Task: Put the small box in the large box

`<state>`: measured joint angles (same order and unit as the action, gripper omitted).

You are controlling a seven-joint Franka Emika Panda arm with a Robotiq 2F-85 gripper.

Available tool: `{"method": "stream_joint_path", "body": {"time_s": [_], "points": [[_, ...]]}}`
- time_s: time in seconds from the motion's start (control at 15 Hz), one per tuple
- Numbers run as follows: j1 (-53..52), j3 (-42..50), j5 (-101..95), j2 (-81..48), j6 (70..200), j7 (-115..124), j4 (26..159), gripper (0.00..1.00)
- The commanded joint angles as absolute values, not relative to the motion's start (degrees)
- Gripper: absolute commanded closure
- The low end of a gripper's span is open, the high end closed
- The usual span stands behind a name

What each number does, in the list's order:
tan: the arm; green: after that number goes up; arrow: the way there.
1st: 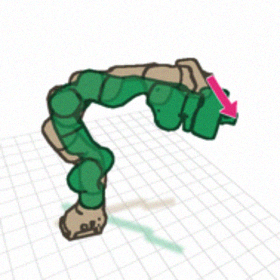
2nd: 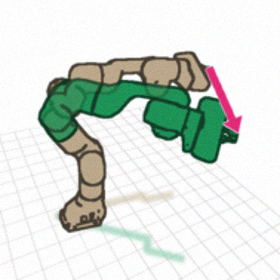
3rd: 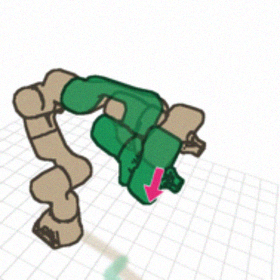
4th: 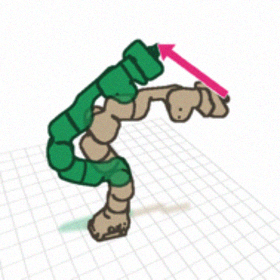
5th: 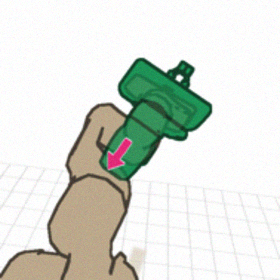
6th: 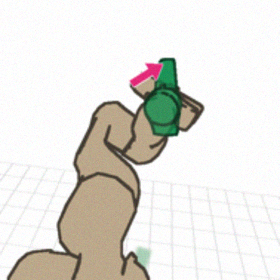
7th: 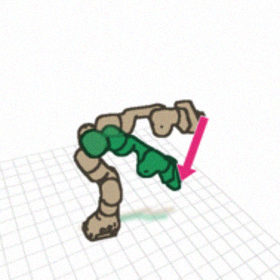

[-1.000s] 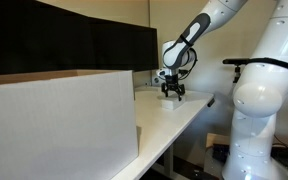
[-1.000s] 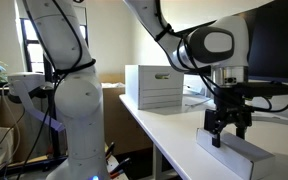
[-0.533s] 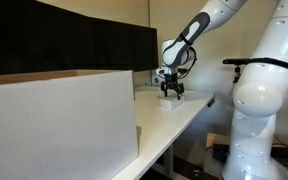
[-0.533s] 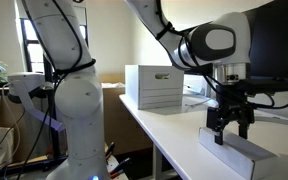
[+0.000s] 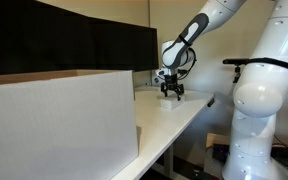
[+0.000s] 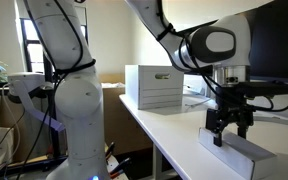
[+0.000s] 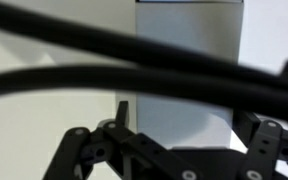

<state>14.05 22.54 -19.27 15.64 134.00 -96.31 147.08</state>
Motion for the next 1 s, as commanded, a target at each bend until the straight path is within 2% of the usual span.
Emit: {"method": "stream_joint_path", "body": {"time_s": [0.0, 0.2, 0.27, 0.33, 0.47, 0.93], "points": [[14.1, 22.1, -16.9, 13.8, 135.0, -97.9, 146.5, 0.0], [13.9, 22.2, -14.9, 12.1, 134.4, -98.5, 146.2, 0.0], [13.8, 22.4, -13.9, 11.6, 134.4, -98.9, 146.1, 0.25], [13.8, 22.3, -13.0, 11.3, 134.2, -99.1, 146.0, 0.26], [13.8, 22.3, -11.3, 10.5, 133.9, -99.6, 145.4, 0.4], [14.1, 21.2, -11.3, 10.4, 133.0, -98.8, 143.9, 0.42]]}}
